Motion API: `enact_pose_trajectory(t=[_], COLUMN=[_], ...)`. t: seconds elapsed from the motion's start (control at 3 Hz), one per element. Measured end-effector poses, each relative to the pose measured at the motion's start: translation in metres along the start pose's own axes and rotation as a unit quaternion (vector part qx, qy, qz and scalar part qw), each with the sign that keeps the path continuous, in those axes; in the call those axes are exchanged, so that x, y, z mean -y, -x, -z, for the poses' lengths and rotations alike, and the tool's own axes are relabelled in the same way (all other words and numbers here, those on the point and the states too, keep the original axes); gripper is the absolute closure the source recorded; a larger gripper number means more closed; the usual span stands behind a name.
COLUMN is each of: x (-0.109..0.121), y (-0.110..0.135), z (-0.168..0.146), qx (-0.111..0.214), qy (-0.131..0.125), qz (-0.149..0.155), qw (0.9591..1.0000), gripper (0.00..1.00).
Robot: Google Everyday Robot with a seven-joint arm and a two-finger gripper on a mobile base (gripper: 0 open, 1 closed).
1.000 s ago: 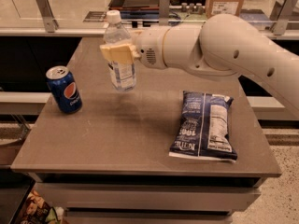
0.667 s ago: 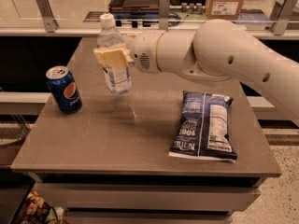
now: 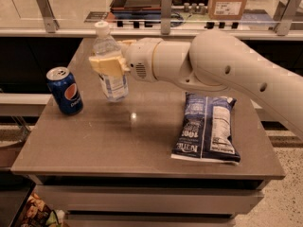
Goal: Move blue plastic bottle near pepsi can
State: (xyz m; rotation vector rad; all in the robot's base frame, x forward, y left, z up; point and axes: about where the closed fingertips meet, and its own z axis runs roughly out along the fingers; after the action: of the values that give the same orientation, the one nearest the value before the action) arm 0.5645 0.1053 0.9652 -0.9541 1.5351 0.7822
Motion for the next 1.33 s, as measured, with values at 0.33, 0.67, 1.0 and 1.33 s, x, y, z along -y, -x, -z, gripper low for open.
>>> enact_pose_trajectory(t=[0.33,0.67,1.0,1.33], x=[-0.01,-0.017,-0.028,-0.04], y=[-0.023,-0.027,-0.033,-0.041], z=[-0.013,-0.019,-0.025,-0.03], qx=[-0.021,-0.019,-0.016,-0.015], qy=[0.004,0.01,0.015,0.022], qz=[-0.006,-0.005,-0.003,-0.002], qw=[0.9998,0.9998,0.9997,0.9997], gripper=[1.0,1.0,1.0,0.84])
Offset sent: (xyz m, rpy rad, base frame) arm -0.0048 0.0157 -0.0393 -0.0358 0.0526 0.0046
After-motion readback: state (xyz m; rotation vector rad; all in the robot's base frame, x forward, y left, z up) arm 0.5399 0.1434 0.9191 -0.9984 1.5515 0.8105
